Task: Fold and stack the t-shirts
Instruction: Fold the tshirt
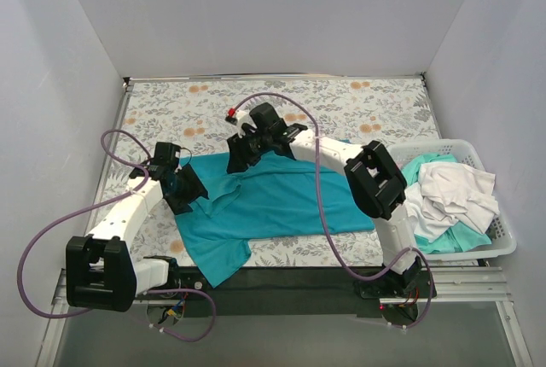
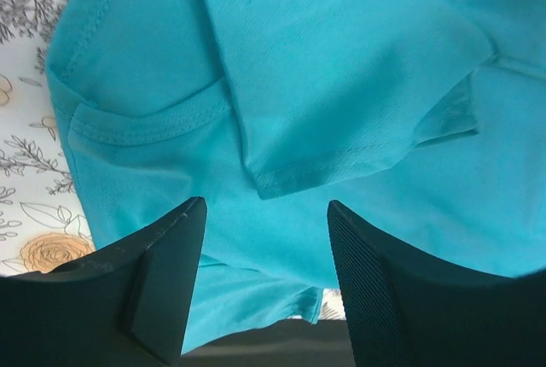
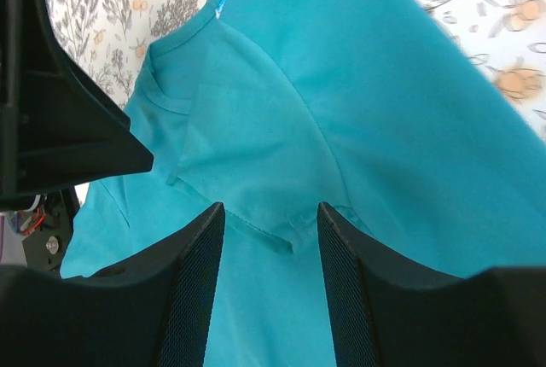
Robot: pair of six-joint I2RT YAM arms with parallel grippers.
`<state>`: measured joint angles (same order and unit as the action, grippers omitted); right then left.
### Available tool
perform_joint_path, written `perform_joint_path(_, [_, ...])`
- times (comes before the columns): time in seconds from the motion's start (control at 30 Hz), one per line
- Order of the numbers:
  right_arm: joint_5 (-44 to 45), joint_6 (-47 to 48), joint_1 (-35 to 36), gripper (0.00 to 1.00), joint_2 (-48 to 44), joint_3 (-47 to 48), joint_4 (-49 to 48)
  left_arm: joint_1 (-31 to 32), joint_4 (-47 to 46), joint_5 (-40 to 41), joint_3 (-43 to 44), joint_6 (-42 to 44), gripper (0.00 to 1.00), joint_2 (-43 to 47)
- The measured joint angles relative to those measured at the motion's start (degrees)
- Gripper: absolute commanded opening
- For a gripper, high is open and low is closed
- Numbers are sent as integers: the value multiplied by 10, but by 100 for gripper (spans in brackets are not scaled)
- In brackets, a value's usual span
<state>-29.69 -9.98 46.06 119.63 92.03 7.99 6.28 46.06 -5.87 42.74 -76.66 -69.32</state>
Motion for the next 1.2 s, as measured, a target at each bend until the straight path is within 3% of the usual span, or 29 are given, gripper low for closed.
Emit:
perform_joint_path(0.3, [3,14,31,34,63,23,39,0,-39,31,3,-18,52,4])
perform_joint_path(0.47, [21,32,31,30,62,-13,65,0,-58,44,3,-21,52,-1])
perform_joint_path(0.73, [81,51,12,31,-37,-108,115,0,-90,70,17,-22,52,-49])
perform_joint_path(0.93, [118,54,-59,35,-128,-162,133,-1,-132,71,55,-22,52,-120])
perform_joint_path(1.2, [205,24,-233,34,-195,-214,131,-1,-183,70,92,-17,46,-226])
